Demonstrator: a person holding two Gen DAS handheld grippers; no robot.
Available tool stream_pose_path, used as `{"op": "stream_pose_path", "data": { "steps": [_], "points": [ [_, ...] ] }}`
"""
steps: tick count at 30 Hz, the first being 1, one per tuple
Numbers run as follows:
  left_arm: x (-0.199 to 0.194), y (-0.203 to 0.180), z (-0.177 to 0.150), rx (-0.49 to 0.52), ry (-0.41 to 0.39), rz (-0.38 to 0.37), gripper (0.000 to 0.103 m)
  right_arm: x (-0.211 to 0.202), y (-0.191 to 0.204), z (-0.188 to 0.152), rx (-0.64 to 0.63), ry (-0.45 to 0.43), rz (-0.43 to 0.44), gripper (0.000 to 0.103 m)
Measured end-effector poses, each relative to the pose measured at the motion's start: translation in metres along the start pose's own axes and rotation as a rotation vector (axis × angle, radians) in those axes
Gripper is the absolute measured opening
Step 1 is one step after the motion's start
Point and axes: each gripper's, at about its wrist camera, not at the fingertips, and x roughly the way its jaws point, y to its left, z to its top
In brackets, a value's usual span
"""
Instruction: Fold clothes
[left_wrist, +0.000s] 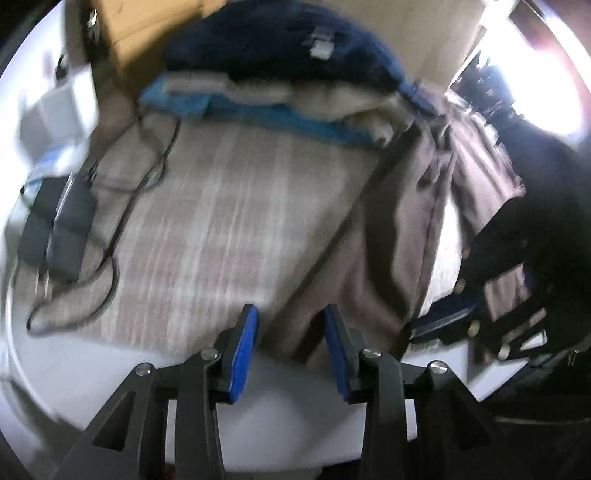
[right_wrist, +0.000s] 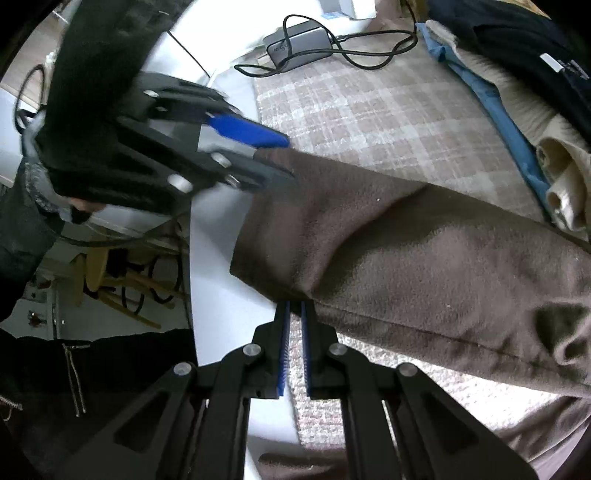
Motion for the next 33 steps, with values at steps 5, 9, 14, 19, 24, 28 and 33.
{"op": "stream_pose_path", "data": {
  "steps": [5, 9, 14, 19, 24, 28, 33],
  "points": [
    [-0.02, -0.017, 0.017, 0.0, -0.034, 0.007, 0.004, -0.04, -0.018, -0.018, 0.092, -0.09, 0.061, 0.008],
    [-0.107, -0.05, 0.052, 0.115, -0.209, 0.049, 0.004, -0.128, -0.083, -0.048, 0.217, -0.251, -0.038, 0.024],
    [-0.169, -0.087, 0.089, 0.251, -0.305, 0.12, 0.004, -0.222, -0.216, -0.067, 0.4, -0.3, -0.377, 0.039],
    [-0.18, -0.102, 0.112, 0.273, -0.295, 0.166, 0.004, -0.247, -0.34, -0.049, 0.649, -0.201, -0.277, 0.039],
    [-0.17, -0.114, 0.11, 0.269, -0.243, 0.198, 0.004, -0.204, -0.387, -0.02, 0.847, -0.057, -0.134, 0.041],
    [-0.163, -0.116, 0.105, 0.256, -0.211, 0.182, 0.004, -0.175, -0.404, -0.008, 0.91, 0.054, -0.114, 0.041],
    [-0.154, -0.113, 0.093, 0.254, -0.181, 0.162, 0.004, -0.158, -0.401, 0.0, 0.88, 0.144, -0.201, 0.04]
  ]
}}
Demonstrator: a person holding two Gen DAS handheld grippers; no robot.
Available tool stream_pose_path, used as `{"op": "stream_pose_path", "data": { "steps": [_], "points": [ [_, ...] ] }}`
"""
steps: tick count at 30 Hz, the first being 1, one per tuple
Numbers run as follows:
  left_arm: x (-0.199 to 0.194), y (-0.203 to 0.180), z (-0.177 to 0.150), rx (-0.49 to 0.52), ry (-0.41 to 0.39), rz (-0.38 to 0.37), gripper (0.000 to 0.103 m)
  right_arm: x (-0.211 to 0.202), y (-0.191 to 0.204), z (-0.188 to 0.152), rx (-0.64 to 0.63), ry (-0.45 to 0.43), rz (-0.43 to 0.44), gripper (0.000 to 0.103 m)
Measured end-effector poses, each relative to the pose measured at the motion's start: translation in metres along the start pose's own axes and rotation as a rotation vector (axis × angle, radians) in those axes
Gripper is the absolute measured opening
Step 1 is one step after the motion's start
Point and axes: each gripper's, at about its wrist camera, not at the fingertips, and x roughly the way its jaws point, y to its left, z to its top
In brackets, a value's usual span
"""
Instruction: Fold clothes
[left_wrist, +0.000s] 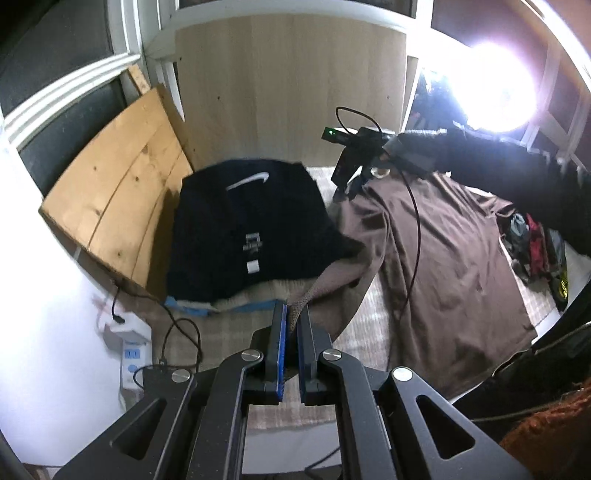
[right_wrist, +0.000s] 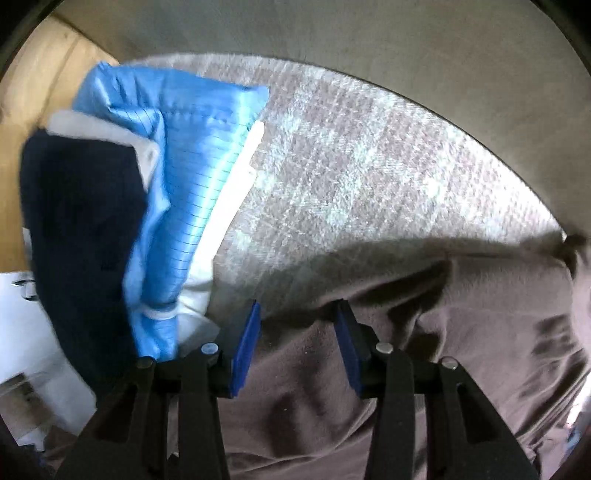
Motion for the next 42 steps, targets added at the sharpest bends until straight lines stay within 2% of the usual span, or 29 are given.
{"op": "stream_pose_path", "data": {
  "steps": [1, 2, 3, 7, 10, 13, 15, 17, 20, 22, 29, 33, 34, 35, 36, 37, 39, 42],
  "points": [
    [0.0, 0.001, -0.003, -0.005, 0.002, -0.007, 0.004, 0.0, 0.004, -0.002, -0.029, -0.007, -0.026, 0.039],
    [0.001, 0.002, -0.006, -0.011, 0.004, -0.015, 0.004, 0.0, 0.007, -0.005, -0.06, -0.018, -0.051, 0.028],
    [0.0, 0.002, -0.009, -0.013, 0.004, -0.023, 0.004, -0.001, 0.01, -0.008, -0.084, -0.025, -0.063, 0.003],
    [-0.011, -0.011, -0.017, -0.009, -0.006, -0.051, 0.004, -0.02, 0.0, -0.024, -0.117, -0.102, 0.007, 0.003],
    [-0.019, -0.017, -0.016, 0.037, -0.03, -0.008, 0.004, -0.064, -0.044, -0.043, -0.012, -0.258, 0.267, 0.003],
    [-0.013, -0.003, -0.014, 0.011, -0.043, 0.019, 0.004, -0.091, -0.09, -0.064, 0.109, -0.423, 0.505, 0.003],
    [0.005, 0.004, -0.021, -0.024, 0.006, 0.001, 0.004, -0.073, -0.102, -0.065, 0.154, -0.393, 0.461, 0.003],
    [0.014, -0.011, -0.029, 0.025, 0.039, -0.018, 0.004, -0.067, -0.099, -0.068, 0.142, -0.385, 0.441, 0.003],
    [0.005, -0.026, -0.029, 0.076, 0.018, -0.039, 0.004, -0.067, -0.105, -0.071, 0.157, -0.414, 0.509, 0.003],
    [-0.003, -0.034, -0.026, 0.102, -0.002, -0.042, 0.004, -0.069, -0.107, -0.069, 0.178, -0.426, 0.522, 0.003],
    [-0.011, -0.091, -0.041, 0.186, -0.022, -0.015, 0.004, -0.072, -0.11, -0.074, 0.149, -0.424, 0.517, 0.003],
    [0.015, -0.16, -0.079, 0.138, 0.004, -0.078, 0.007, -0.07, -0.13, -0.086, 0.093, -0.389, 0.468, 0.003],
    [0.024, -0.175, -0.09, 0.121, 0.024, -0.099, 0.012, -0.064, -0.131, -0.087, 0.063, -0.353, 0.38, 0.004],
    [0.039, -0.191, -0.105, 0.107, 0.08, -0.115, 0.018, -0.058, -0.132, -0.087, 0.028, -0.311, 0.276, 0.009],
    [0.059, -0.21, -0.124, 0.094, 0.155, -0.127, 0.021, -0.052, -0.131, -0.091, 0.003, -0.281, 0.184, 0.018],
    [0.072, -0.222, -0.139, 0.077, 0.215, -0.12, 0.021, -0.047, -0.129, -0.096, -0.02, -0.254, 0.095, 0.021],
    [0.08, -0.231, -0.162, 0.012, 0.271, -0.11, 0.021, -0.056, -0.125, -0.118, -0.075, -0.284, 0.052, 0.023],
    [0.07, -0.226, -0.183, -0.1, 0.267, -0.072, 0.021, -0.072, -0.118, -0.155, -0.159, -0.341, 0.007, 0.025]
  ]
}}
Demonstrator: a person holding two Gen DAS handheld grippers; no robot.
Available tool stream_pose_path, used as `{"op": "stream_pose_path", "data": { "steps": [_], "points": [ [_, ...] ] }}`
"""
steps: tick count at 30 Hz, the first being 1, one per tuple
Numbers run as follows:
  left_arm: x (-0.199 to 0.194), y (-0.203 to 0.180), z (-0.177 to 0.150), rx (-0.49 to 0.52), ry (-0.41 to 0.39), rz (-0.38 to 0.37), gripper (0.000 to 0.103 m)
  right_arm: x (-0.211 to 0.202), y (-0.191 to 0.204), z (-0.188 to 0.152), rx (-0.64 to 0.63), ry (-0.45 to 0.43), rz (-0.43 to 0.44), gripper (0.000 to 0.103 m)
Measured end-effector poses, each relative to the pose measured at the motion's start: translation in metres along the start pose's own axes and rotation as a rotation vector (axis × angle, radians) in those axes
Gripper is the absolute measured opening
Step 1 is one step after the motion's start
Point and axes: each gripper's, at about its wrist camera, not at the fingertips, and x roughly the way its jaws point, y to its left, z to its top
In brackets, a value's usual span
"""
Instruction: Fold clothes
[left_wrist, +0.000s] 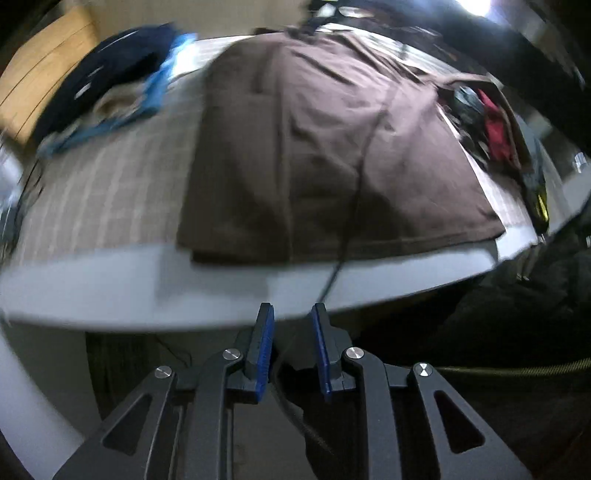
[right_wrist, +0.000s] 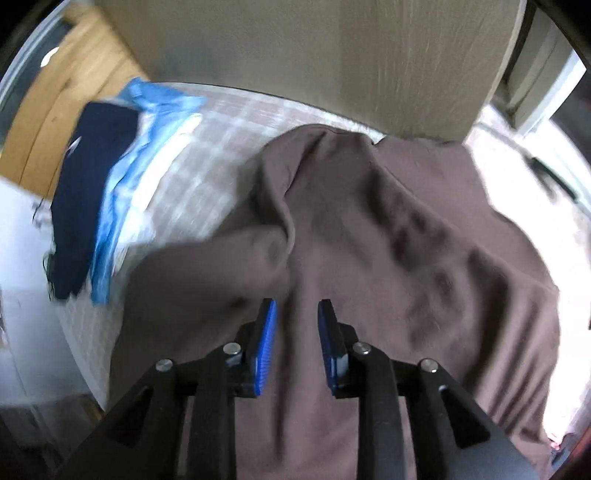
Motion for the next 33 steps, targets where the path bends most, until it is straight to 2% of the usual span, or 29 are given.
{"op": "stream_pose_path", "data": {
  "steps": [3, 6, 8, 11, 12, 15, 18, 23, 24, 25, 26, 28, 30, 33],
  "points": [
    [-0.01, 0.021, -0.006, -0.115, -0.052, 0.033, 0.02, -0.018, 0.022, -0.032, -0.073, -0.036, 0.034, 0.033],
    [-0.009, 0.037, 0.006, -0.188, -0.128, 0.011, 0.02, -0.017, 0.037, -0.052, -0.084, -0.044, 0.139, 0.034],
    [-0.001, 0.038, 0.018, -0.194, -0.162, 0.007, 0.02, -0.005, 0.049, -0.059, -0.104, -0.035, 0.181, 0.035],
    [0.014, 0.036, 0.042, -0.173, -0.196, -0.015, 0.021, 0.019, 0.061, -0.065, -0.112, 0.012, 0.187, 0.035],
    [0.019, 0.034, 0.048, -0.16, -0.19, -0.014, 0.022, 0.028, 0.064, -0.068, -0.108, 0.041, 0.195, 0.035],
    [0.032, 0.02, 0.058, -0.096, -0.154, -0.034, 0.023, 0.031, 0.061, -0.073, -0.128, 0.044, 0.188, 0.035],
    [0.047, 0.001, 0.063, -0.007, -0.116, -0.015, 0.031, 0.018, 0.033, -0.063, -0.062, -0.007, 0.179, 0.035],
    [0.07, -0.006, 0.069, 0.035, -0.067, 0.003, 0.03, 0.018, 0.005, -0.033, 0.028, -0.051, 0.199, 0.035],
    [0.072, -0.005, 0.07, 0.037, -0.059, 0.01, 0.024, 0.019, 0.004, -0.026, 0.035, -0.062, 0.203, 0.035],
    [0.075, -0.004, 0.071, 0.038, -0.051, 0.017, 0.012, 0.021, 0.004, -0.017, 0.044, -0.069, 0.204, 0.035],
    [0.076, -0.002, 0.072, 0.037, -0.045, 0.016, 0.008, 0.024, 0.004, -0.008, 0.053, -0.075, 0.205, 0.037],
    [0.069, 0.001, 0.073, 0.011, -0.045, -0.032, 0.006, 0.031, 0.006, 0.006, 0.051, -0.072, 0.186, 0.037],
    [0.056, -0.001, 0.073, 0.005, -0.07, -0.084, 0.007, 0.036, 0.009, 0.018, 0.037, -0.073, 0.147, 0.038],
    [0.045, 0.001, 0.07, -0.007, -0.048, -0.073, 0.017, 0.028, 0.009, 0.034, 0.002, -0.12, 0.081, 0.037]
  ]
}}
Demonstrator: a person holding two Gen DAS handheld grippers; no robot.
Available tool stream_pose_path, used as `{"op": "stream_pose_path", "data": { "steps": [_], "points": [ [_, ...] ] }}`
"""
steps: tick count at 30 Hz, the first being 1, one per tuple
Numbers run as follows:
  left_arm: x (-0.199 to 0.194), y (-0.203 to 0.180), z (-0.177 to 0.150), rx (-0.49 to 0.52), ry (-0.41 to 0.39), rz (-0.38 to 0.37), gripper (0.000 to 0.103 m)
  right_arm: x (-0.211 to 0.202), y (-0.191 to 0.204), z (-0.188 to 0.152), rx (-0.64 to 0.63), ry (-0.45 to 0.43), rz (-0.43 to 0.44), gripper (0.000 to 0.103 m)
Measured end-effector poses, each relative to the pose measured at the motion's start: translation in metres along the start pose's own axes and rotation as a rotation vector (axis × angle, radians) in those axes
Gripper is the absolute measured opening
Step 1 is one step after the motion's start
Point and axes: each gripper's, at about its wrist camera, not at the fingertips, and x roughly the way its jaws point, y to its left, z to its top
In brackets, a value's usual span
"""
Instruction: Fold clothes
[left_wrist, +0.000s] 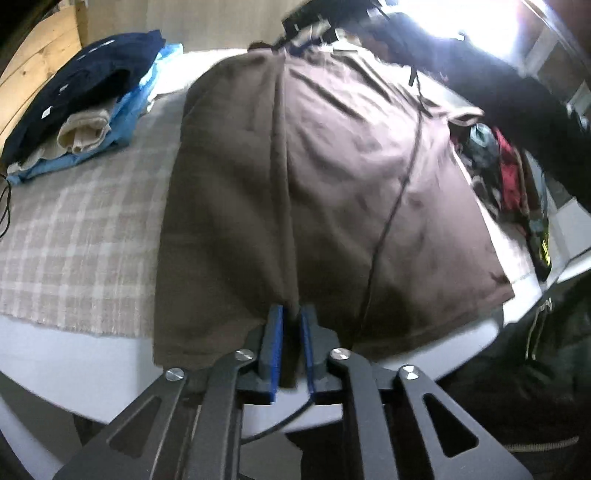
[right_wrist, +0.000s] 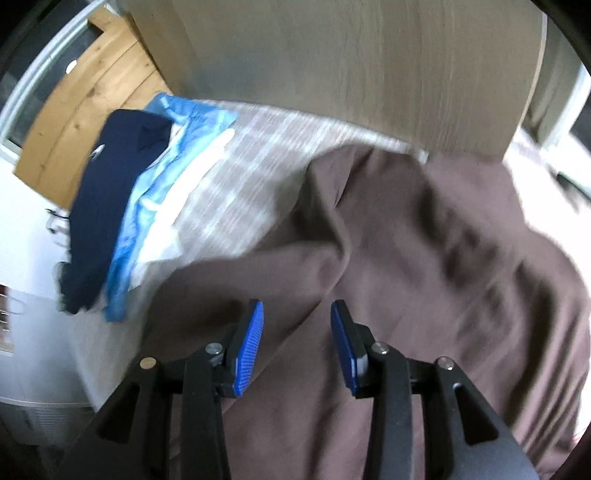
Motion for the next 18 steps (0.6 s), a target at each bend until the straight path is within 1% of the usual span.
{"op": "stream_pose_path", "data": {
  "steps": [1, 2, 3, 4, 5, 6, 8, 11, 15, 18],
  "points": [
    [-0.004, 0.003, -0.001, -0.016, 0.003, 0.007, 0.022, -0.006, -0.001, 0.006, 0.001, -0.025, 0.009, 0.037],
    [-0.01, 0.011, -0.003, -0.046, -0.007, 0.017, 0.026, -0.013, 0.0, 0.013, 0.001, -0.049, 0.037, 0.038],
    [-0.019, 0.022, -0.006, -0.087, -0.026, 0.028, 0.034, -0.012, 0.01, 0.014, -0.042, -0.034, 0.055, 0.039],
    [-0.025, 0.031, -0.009, -0.123, -0.04, 0.042, 0.039, -0.01, 0.022, 0.015, -0.095, -0.01, 0.071, 0.042],
    [-0.028, 0.04, -0.012, -0.157, -0.05, 0.057, 0.041, -0.008, 0.034, 0.016, -0.148, 0.014, 0.086, 0.05],
    [-0.03, 0.052, -0.014, -0.2, -0.053, 0.071, 0.043, -0.006, 0.045, 0.017, -0.201, 0.038, 0.101, 0.053],
    [-0.026, 0.07, -0.017, -0.269, -0.042, 0.081, 0.043, 0.007, 0.08, 0.007, -0.366, 0.076, 0.066, 0.055],
    [-0.013, 0.083, -0.013, -0.292, -0.015, 0.1, 0.043, 0.034, 0.118, -0.001, -0.521, 0.144, 0.037, 0.056],
    [0.007, 0.081, -0.006, -0.292, 0.013, 0.045, 0.043, 0.058, 0.137, -0.006, -0.62, 0.201, 0.006, 0.057],
    [0.022, 0.068, -0.003, -0.247, 0.056, 0.039, 0.042, 0.067, 0.138, -0.004, -0.653, 0.23, 0.005, 0.06]
  ]
}}
